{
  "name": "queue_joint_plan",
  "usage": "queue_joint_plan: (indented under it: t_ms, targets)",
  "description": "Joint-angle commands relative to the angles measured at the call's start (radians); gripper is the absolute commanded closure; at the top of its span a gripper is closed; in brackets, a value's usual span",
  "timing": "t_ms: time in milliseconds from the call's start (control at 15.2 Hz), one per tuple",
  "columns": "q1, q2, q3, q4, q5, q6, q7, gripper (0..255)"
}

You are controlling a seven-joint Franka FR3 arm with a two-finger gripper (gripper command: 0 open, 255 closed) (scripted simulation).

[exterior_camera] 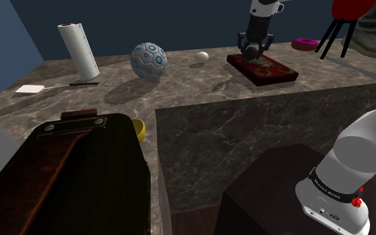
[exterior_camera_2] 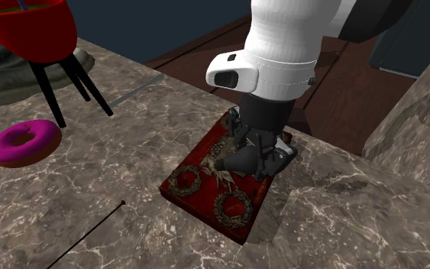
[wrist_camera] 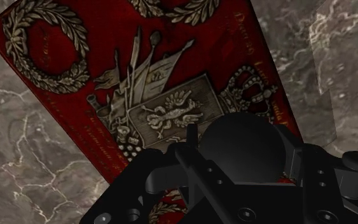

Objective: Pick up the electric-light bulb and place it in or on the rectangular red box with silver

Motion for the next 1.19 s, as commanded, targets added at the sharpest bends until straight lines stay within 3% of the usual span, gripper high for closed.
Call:
queue_joint_plan:
  t_ms: [0, 990, 1122]
  targets:
    - [0.000, 0.000, 0.000, 0.000, 0.000, 0.000, 0.000, 255]
    - [0.002, 0.019, 0.003, 0.208, 0.004, -0.188, -0.007, 255]
    - [-0.004, -0.011, -0.005, 0.186, 0.001, -0.196, -0.020, 255]
